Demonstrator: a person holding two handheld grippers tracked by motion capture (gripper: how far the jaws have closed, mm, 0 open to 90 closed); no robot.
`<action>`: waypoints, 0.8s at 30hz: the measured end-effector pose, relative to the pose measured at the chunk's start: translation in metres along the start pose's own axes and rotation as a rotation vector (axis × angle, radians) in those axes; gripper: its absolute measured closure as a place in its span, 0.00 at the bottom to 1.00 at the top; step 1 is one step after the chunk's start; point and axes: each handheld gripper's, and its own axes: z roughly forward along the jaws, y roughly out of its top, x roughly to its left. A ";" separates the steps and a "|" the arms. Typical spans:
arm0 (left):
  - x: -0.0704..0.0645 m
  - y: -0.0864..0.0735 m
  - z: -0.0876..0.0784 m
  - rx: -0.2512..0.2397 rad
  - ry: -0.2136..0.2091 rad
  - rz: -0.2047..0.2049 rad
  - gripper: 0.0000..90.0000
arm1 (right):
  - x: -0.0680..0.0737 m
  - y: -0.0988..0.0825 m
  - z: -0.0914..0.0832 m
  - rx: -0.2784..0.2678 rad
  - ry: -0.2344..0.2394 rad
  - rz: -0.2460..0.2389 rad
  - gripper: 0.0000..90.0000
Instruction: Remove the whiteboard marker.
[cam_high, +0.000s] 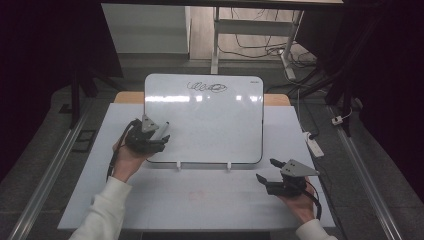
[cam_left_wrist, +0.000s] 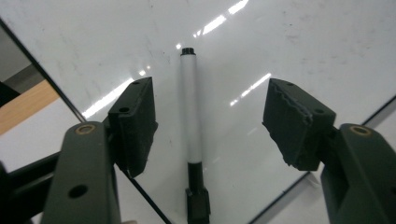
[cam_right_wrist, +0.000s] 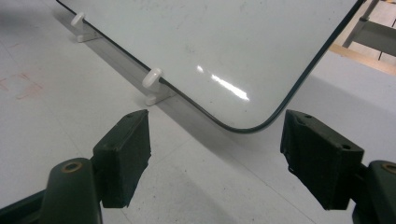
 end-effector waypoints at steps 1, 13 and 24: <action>0.000 0.001 0.003 0.006 0.009 0.005 0.40 | 0.000 0.000 0.000 0.001 -0.001 0.001 0.27; -0.002 0.004 0.023 0.043 0.089 0.068 0.64 | -0.001 -0.002 0.001 0.012 -0.007 0.002 0.27; -0.007 0.008 0.030 0.029 0.136 0.102 0.81 | -0.001 -0.003 0.001 0.020 -0.016 -0.003 0.27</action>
